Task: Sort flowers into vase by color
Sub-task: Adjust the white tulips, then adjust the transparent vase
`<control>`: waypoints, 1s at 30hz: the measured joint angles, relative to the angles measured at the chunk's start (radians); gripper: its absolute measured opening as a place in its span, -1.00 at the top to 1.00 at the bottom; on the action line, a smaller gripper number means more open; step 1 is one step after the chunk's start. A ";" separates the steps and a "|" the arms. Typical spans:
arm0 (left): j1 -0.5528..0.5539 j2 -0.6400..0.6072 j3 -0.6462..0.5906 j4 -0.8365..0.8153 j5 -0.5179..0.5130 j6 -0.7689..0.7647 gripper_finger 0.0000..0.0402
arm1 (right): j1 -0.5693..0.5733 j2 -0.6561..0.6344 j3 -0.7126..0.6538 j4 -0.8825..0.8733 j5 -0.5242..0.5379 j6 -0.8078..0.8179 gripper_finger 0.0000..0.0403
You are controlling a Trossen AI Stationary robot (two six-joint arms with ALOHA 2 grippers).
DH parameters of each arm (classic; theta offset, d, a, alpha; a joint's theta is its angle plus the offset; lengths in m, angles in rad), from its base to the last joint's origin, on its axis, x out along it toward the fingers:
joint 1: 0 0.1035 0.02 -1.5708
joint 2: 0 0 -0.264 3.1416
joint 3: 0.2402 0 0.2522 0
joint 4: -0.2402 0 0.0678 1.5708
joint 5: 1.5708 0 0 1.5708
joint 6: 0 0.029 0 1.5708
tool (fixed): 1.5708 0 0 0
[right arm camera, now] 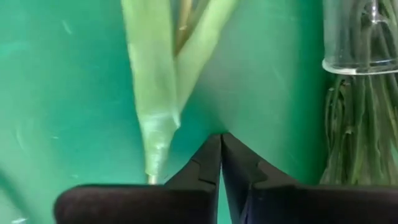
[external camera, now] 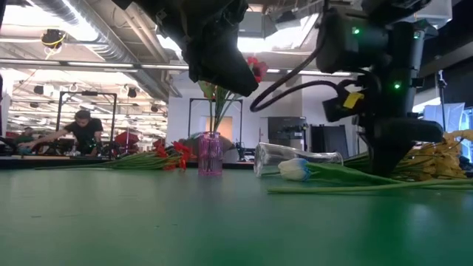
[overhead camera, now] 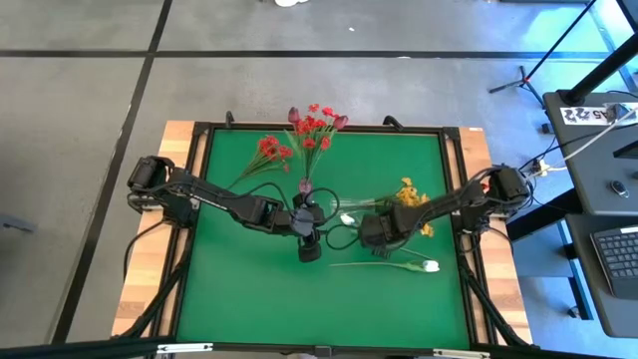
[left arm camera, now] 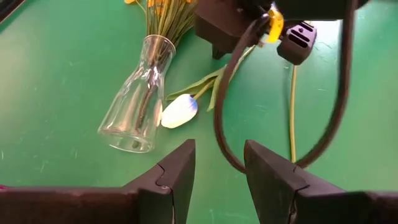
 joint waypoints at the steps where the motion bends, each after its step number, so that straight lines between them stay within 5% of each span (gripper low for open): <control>1: 0.000 0.000 0.000 0.000 0.000 0.000 0.34 | 0.013 0.000 0.004 -0.001 -0.002 0.009 0.96; 14: 0.004 0.000 0.000 0.006 -0.018 0.001 0.34 | 0.196 0.004 0.080 0.073 -0.265 0.070 0.95; 24: 0.041 0.000 0.000 0.113 -0.016 0.064 0.34 | 0.219 -0.007 0.198 -0.140 -0.113 0.069 0.95; 30: 0.070 0.000 0.000 0.116 -0.016 0.107 0.32 | 0.234 -0.155 0.226 -0.206 0.063 0.069 0.95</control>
